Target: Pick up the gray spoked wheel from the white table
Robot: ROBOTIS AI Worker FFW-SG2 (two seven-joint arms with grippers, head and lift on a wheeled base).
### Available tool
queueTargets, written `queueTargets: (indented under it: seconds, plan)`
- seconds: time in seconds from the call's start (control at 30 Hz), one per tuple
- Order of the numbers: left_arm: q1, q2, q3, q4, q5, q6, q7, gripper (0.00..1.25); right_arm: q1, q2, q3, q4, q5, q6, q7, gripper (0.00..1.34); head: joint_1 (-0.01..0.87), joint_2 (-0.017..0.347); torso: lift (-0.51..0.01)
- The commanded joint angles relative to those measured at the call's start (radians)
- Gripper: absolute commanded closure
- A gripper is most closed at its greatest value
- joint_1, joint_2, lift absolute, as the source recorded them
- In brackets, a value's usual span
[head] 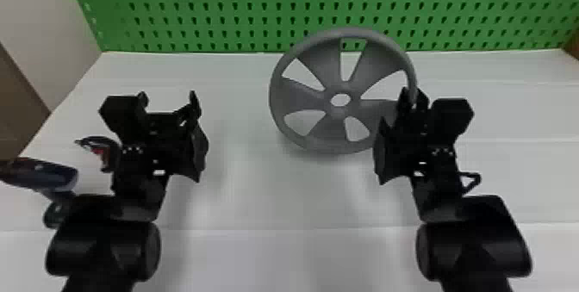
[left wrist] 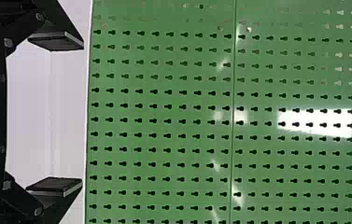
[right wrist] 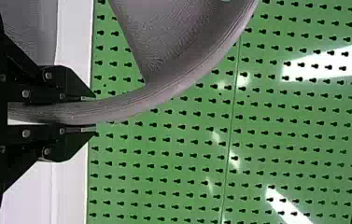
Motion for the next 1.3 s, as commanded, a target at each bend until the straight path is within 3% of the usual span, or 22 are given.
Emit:
queueTargets:
  seconds: [0.0, 1.27]
  plan:
    - [0.000, 0.000, 0.003, 0.000, 0.000, 0.000, 0.000, 0.24, -0.001, 0.001, 0.003, 0.000, -0.010, 0.003, 0.000, 1.06, 0.770, 0.044, -0.098]
    - [0.008, 0.000, 0.017, -0.002, -0.002, 0.000, 0.005, 0.24, -0.007, 0.001, 0.018, 0.005, -0.037, 0.020, 0.002, 1.06, 0.770, 0.044, -0.098]
